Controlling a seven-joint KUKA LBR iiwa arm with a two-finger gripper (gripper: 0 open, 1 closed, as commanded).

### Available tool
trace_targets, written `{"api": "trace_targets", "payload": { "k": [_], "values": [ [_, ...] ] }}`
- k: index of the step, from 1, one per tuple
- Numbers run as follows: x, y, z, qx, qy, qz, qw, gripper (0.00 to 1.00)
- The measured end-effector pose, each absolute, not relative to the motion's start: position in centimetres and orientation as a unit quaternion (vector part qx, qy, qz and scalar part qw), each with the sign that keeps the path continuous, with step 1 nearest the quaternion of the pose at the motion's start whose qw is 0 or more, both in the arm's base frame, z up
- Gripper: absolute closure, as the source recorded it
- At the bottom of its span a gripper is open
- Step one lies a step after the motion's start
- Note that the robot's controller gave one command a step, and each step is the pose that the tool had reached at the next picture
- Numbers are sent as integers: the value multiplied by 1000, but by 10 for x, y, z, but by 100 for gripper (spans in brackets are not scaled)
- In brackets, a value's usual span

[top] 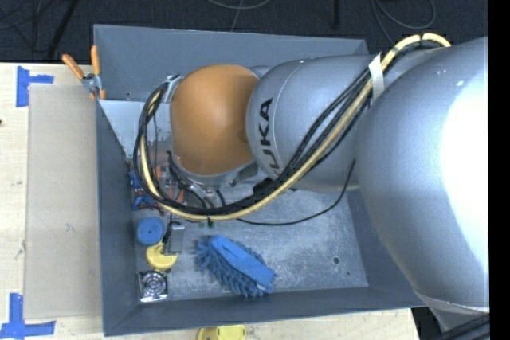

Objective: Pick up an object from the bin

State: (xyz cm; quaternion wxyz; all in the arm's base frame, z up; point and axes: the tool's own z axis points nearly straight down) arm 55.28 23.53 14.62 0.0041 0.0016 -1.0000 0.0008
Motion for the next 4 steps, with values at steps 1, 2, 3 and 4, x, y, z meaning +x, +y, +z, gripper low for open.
{"api": "trace_targets", "payload": {
  "k": [1,2,3,4],
  "values": [
    [555,234,151,-1,-1000,0,1,0],
    [556,243,97,130,-991,-1,-3,0],
    [547,243,70,250,-968,-1,1,0],
    [541,244,70,324,-946,0,0,0]
  ]
}}
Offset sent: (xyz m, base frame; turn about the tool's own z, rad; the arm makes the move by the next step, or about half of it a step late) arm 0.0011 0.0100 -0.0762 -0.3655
